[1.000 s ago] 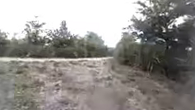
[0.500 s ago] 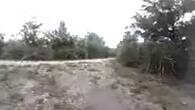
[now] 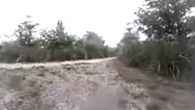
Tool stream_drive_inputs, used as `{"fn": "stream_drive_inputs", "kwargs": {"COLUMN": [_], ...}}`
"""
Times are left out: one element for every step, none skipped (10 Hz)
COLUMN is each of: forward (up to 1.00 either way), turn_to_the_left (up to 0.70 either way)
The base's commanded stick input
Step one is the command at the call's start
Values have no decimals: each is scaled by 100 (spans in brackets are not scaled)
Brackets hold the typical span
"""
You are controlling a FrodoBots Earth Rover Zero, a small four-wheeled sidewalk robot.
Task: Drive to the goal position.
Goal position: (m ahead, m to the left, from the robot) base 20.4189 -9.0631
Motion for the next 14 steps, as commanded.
{"fn": "stream_drive_inputs", "kwargs": {"forward": [100, 100, 100, 100, 100, 100, 100, 100, 100, 100, 100, 100, 100, 100], "turn_to_the_left": [0, 0, 0, 0, 0, 0, 0, 0, 0, 0, 0, 0, 0, 0]}}
